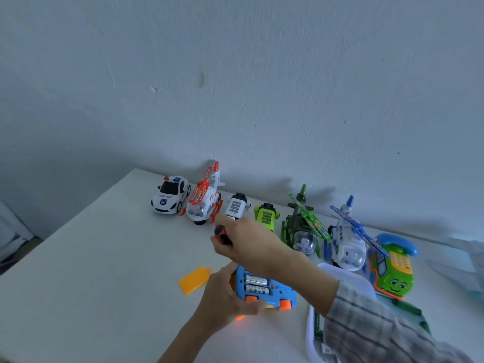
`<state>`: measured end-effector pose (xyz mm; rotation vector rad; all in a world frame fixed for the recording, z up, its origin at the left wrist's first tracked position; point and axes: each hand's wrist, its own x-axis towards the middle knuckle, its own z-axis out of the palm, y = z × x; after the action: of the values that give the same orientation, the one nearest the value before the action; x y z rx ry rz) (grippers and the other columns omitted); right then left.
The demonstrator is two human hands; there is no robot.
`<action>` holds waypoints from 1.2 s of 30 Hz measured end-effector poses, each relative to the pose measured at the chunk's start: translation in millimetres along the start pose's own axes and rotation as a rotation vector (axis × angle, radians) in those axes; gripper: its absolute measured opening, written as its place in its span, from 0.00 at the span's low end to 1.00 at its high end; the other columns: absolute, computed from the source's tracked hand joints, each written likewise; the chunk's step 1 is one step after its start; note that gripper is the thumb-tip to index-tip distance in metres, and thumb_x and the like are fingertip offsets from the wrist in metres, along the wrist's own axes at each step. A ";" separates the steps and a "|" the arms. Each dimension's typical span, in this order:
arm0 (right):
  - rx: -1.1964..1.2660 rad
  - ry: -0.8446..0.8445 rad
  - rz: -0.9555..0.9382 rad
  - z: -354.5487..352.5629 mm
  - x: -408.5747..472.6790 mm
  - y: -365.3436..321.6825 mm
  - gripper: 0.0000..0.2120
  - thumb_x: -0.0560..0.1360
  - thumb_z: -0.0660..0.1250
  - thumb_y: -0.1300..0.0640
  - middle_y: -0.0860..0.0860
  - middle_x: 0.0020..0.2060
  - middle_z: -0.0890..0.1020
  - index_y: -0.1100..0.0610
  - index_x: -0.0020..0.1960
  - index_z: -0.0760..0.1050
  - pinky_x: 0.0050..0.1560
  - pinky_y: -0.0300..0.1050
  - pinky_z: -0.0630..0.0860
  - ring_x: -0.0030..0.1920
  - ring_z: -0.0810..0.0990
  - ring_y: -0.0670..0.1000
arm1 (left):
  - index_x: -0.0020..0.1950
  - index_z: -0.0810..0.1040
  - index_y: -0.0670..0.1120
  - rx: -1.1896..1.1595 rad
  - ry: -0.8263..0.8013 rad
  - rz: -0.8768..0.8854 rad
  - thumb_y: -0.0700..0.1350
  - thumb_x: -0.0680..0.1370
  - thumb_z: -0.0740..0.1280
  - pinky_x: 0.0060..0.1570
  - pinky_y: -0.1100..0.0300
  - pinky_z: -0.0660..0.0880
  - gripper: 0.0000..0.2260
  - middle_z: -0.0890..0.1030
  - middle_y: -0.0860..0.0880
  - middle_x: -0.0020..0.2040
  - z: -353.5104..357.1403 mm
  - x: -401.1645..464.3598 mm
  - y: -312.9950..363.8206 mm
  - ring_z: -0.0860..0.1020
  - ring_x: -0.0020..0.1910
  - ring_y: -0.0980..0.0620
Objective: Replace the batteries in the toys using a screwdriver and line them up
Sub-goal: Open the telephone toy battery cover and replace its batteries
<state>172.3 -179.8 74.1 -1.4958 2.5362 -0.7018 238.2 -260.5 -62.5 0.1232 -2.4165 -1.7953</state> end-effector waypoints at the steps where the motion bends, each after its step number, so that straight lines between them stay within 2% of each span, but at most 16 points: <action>1: 0.036 0.024 0.019 -3.8 -2.2 3.2 0.10 0.81 0.59 0.52 0.44 0.29 0.67 0.51 0.44 0.61 0.28 0.35 0.62 0.26 0.65 0.43 | 0.47 0.77 0.47 -0.013 -0.003 -0.005 0.48 0.58 0.81 0.35 0.55 0.80 0.22 0.84 0.50 0.41 0.1 -0.3 0.3 0.83 0.39 0.51; 3: 0.166 0.140 0.064 -12.1 -7.5 12.0 0.13 0.79 0.63 0.52 0.45 0.27 0.66 0.49 0.39 0.62 0.28 0.35 0.62 0.25 0.64 0.45 | 0.49 0.77 0.48 -0.047 -0.020 -0.014 0.44 0.59 0.81 0.37 0.57 0.80 0.23 0.84 0.50 0.43 0.2 -0.8 1.8 0.83 0.41 0.51; 5: 0.197 0.229 0.130 -17.1 -14.4 24.3 0.16 0.76 0.67 0.51 0.49 0.27 0.65 0.52 0.36 0.63 0.29 0.39 0.61 0.26 0.61 0.46 | 0.53 0.77 0.47 -0.075 -0.027 -0.035 0.43 0.59 0.80 0.41 0.54 0.82 0.25 0.85 0.50 0.45 0.6 -0.1 2.4 0.84 0.43 0.50; 8: 0.100 0.147 0.203 -11.6 -27.5 36.7 0.15 0.73 0.67 0.59 0.50 0.27 0.67 0.53 0.33 0.63 0.31 0.47 0.67 0.28 0.63 0.48 | 0.53 0.77 0.45 -0.106 -0.032 -0.055 0.38 0.60 0.80 0.42 0.53 0.82 0.24 0.84 0.49 0.46 1.4 0.8 1.3 0.84 0.44 0.49; 10: 0.072 0.075 0.255 2.4 -35.2 40.0 0.17 0.73 0.67 0.61 0.46 0.28 0.68 0.48 0.33 0.62 0.32 0.42 0.67 0.28 0.65 0.44 | 0.51 0.77 0.45 -0.107 -0.028 -0.059 0.35 0.61 0.80 0.40 0.57 0.81 0.22 0.84 0.49 0.45 1.3 0.4 1.7 0.84 0.43 0.49; 12: 0.104 0.093 0.345 19.0 -40.4 43.2 0.18 0.72 0.69 0.58 0.46 0.28 0.67 0.49 0.32 0.61 0.30 0.35 0.63 0.28 0.63 0.45 | 0.51 0.78 0.46 -0.099 -0.030 -0.046 0.34 0.61 0.80 0.39 0.57 0.81 0.22 0.84 0.49 0.44 1.1 0.0 3.9 0.83 0.42 0.49; 16: 0.240 0.154 0.536 40.4 -42.5 49.7 0.16 0.69 0.72 0.55 0.50 0.30 0.67 0.55 0.33 0.64 0.30 0.37 0.66 0.29 0.64 0.47 | 0.51 0.78 0.46 -0.097 -0.015 -0.033 0.33 0.62 0.78 0.39 0.55 0.81 0.21 0.83 0.50 0.42 1.5 -0.5 6.1 0.82 0.40 0.49; 18: 0.276 0.151 0.576 44.5 -42.4 51.0 0.16 0.68 0.72 0.55 0.52 0.31 0.67 0.56 0.34 0.65 0.30 0.39 0.67 0.30 0.65 0.48 | 0.51 0.78 0.46 -0.094 -0.016 -0.026 0.33 0.62 0.78 0.39 0.53 0.81 0.21 0.83 0.49 0.43 1.2 -1.1 5.4 0.82 0.40 0.49; 23: 0.428 0.141 0.647 46.6 -45.0 54.0 0.16 0.67 0.74 0.55 0.52 0.29 0.69 0.55 0.35 0.66 0.29 0.37 0.69 0.28 0.69 0.46 | 0.52 0.78 0.47 -0.081 -0.025 -0.023 0.35 0.62 0.78 0.39 0.58 0.80 0.22 0.83 0.51 0.44 0.0 -1.9 5.4 0.83 0.42 0.49; 26: 0.511 0.121 0.677 44.8 -47.4 56.3 0.16 0.66 0.75 0.57 0.52 0.30 0.71 0.56 0.35 0.67 0.30 0.38 0.72 0.29 0.71 0.47 | 0.52 0.78 0.48 -0.066 -0.022 -0.013 0.36 0.62 0.79 0.41 0.56 0.81 0.22 0.82 0.52 0.45 1.0 -2.6 6.5 0.82 0.42 0.49; 30: 0.459 0.131 0.690 48.8 -44.1 54.1 0.15 0.64 0.73 0.58 0.51 0.29 0.68 0.55 0.33 0.65 0.29 0.37 0.70 0.28 0.67 0.46 | 0.52 0.78 0.47 -0.073 -0.020 -0.011 0.41 0.59 0.78 0.41 0.55 0.81 0.22 0.82 0.51 0.45 1.6 -1.6 6.5 0.82 0.43 0.49; 32: 0.433 0.152 0.693 52.1 -39.7 52.1 0.14 0.63 0.72 0.58 0.53 0.29 0.67 0.55 0.33 0.65 0.31 0.41 0.69 0.30 0.66 0.48 | 0.52 0.78 0.48 -0.079 -0.013 -0.012 0.44 0.58 0.77 0.41 0.55 0.81 0.23 0.83 0.51 0.45 1.7 -0.5 7.0 0.82 0.43 0.49; 36: 0.535 0.187 0.679 51.4 -41.2 52.5 0.14 0.62 0.71 0.61 0.53 0.28 0.65 0.56 0.33 0.65 0.30 0.43 0.67 0.29 0.64 0.49 | 0.52 0.79 0.49 -0.073 -0.013 -0.005 0.43 0.58 0.78 0.41 0.51 0.82 0.23 0.83 0.50 0.45 0.3 0.9 5.1 0.82 0.42 0.48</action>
<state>167.9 -140.4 -0.2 -0.3818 2.4400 -1.2762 237.3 -258.9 -57.6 0.1104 -2.3578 -1.8892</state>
